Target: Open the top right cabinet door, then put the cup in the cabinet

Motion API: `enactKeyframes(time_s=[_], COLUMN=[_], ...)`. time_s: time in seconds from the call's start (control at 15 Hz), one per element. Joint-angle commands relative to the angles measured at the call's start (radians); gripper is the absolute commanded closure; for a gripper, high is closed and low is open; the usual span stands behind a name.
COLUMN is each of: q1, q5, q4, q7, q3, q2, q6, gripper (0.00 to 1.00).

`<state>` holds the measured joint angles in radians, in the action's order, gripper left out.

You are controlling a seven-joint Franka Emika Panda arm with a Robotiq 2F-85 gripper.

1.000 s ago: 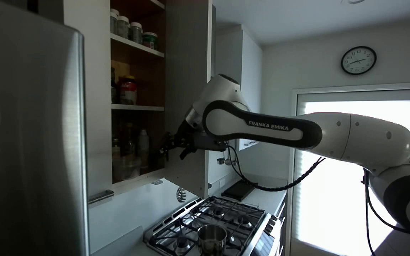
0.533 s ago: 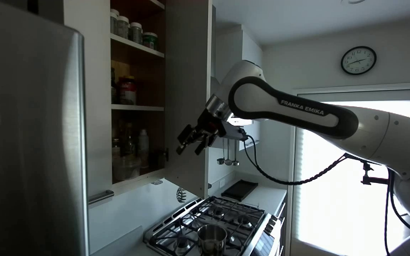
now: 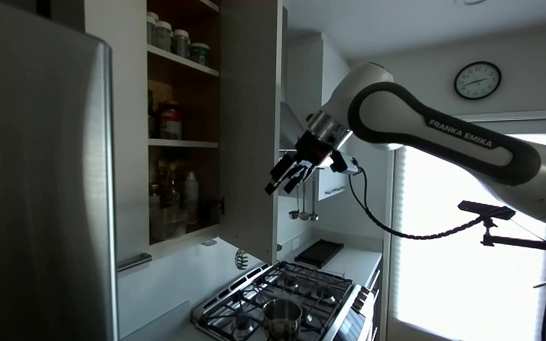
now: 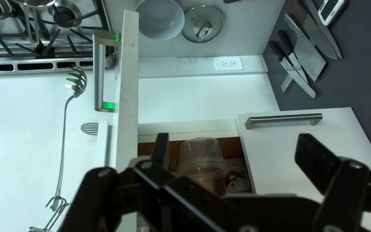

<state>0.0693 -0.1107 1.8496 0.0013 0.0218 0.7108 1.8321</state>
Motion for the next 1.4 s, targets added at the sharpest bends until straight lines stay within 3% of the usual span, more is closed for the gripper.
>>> enactKeyframes(time_s=[0.0,0.4,0.93,1.33], q1=[0.031,0.022,0.018,0.007], q5=[-0.052,-0.057,-0.056,-0.042], q4=[0.046,0.072,0.111,0.08], q7=[-0.051,-0.069,-0.064,-0.054], q3=[-0.04,-0.054,-0.057,-0.043], q2=[0.076,0.153,0.223,0.196], q6=[-0.056,-0.116,-0.102,-0.099], gripper=[0.0,0.0,0.0,0.0])
